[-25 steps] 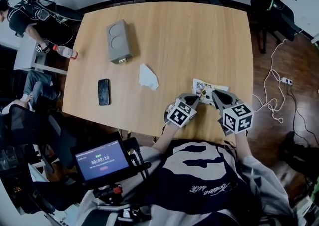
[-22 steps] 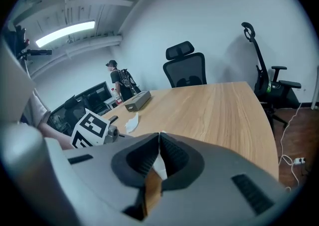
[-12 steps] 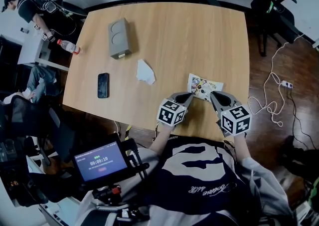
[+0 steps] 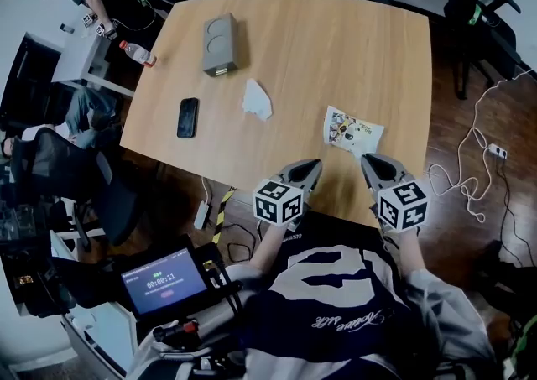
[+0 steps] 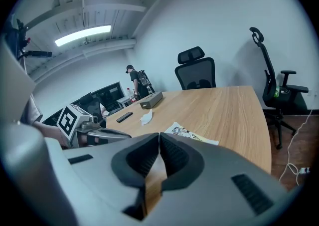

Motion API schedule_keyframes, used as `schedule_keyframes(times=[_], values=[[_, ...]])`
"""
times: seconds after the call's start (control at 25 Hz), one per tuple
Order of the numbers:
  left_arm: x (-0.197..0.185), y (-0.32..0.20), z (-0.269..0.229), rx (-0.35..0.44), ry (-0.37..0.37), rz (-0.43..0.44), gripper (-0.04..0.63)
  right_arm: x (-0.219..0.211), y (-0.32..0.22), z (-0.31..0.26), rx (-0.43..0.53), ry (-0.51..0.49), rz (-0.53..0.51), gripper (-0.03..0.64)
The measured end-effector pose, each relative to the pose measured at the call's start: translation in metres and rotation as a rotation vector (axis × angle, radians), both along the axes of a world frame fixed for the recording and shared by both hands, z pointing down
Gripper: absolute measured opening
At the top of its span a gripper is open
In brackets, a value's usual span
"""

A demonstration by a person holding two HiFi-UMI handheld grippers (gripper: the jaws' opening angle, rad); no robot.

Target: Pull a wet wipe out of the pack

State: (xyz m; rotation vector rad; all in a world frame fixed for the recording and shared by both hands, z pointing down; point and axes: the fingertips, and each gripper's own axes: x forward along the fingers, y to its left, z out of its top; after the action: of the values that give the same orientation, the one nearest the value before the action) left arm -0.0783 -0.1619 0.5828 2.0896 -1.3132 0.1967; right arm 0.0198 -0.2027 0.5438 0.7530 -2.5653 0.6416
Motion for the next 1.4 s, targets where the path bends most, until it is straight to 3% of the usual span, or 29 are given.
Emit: schedule_keyframes(times=[0.2,0.4,0.68,0.92,1.2,1.4], values=[[-0.011,0.011,-0.003,0.02,0.039,-0.036,0.003,-0.001,0.006,0.014,-0.011,-0.004,0.018,0.008],[-0.01,0.038,-0.024,0.061,0.036,-0.017,0.003,0.0,0.035,0.0,-0.003,-0.018,0.041,0.008],[-0.033,0.121,-0.052,0.113,0.06,-0.009,0.003,-0.025,0.104,-0.011,0.014,-0.019,0.051,0.008],[-0.051,0.207,-0.046,0.108,0.082,0.002,0.003,-0.034,0.178,-0.017,0.03,-0.022,0.109,0.008],[-0.028,0.278,-0.032,0.077,0.13,0.063,0.003,-0.008,0.265,-0.01,0.002,0.012,0.171,0.008],[0.002,0.295,-0.039,0.095,0.141,0.109,0.003,0.018,0.287,-0.015,0.011,0.006,0.201,0.008]])
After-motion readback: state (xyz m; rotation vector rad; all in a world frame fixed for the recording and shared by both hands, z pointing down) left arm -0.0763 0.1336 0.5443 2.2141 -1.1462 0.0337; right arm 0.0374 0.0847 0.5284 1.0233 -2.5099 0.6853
